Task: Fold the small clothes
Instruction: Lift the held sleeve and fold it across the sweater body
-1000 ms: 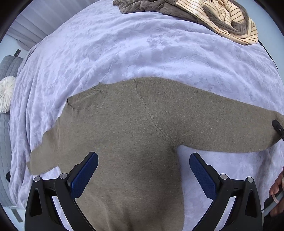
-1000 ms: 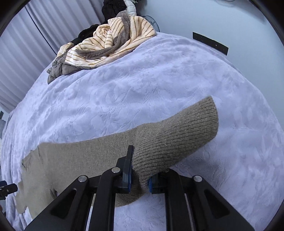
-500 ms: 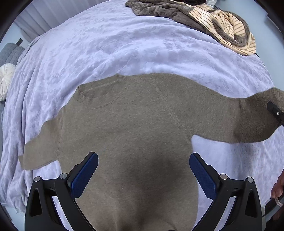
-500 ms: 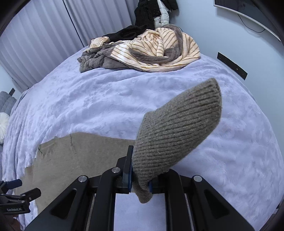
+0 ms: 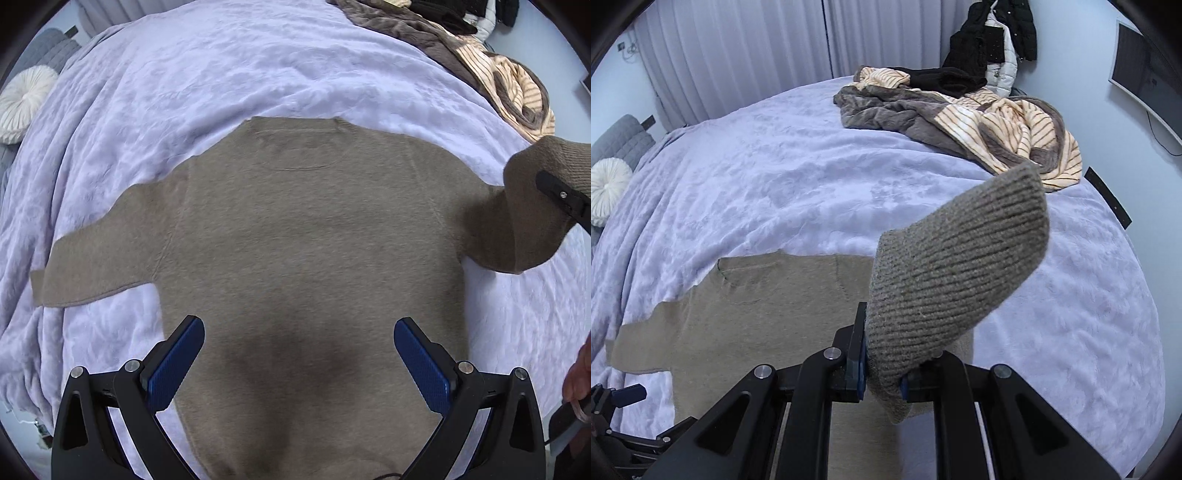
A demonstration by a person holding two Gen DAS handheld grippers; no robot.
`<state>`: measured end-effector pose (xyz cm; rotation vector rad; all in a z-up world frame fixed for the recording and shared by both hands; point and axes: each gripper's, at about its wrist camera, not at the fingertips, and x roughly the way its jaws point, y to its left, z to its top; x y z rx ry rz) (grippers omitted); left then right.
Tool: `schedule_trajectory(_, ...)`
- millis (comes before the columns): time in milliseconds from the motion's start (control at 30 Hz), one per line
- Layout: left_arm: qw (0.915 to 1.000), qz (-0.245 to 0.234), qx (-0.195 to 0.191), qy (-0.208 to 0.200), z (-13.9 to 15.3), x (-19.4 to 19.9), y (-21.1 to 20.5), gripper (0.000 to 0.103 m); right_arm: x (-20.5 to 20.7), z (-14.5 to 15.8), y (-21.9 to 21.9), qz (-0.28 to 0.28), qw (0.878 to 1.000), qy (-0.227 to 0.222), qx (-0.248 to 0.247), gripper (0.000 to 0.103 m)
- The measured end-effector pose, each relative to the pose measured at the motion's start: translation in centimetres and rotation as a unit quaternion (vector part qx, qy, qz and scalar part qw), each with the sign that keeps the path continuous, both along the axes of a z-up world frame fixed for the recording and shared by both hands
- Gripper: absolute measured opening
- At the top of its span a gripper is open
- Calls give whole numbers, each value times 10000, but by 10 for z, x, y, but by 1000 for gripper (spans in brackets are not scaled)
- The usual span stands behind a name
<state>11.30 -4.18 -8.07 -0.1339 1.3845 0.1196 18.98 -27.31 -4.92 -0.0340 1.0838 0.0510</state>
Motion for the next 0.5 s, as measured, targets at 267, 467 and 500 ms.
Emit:
schedule_trajectory(267, 9992, 350, -198, 40, -11, -25, 61, 103, 2, -26, 100, 541, 9983, 185, -125, 14)
schedule_trajectory(467, 9971, 650, -359, 170, -25, -42, 96, 103, 2, -58, 171, 974, 9939, 418, -290, 14)
schedule_trajectory(500, 9969, 676, -360, 187, -27, -44, 100, 103, 3, -63, 178, 1017, 9934, 459, -280, 14)
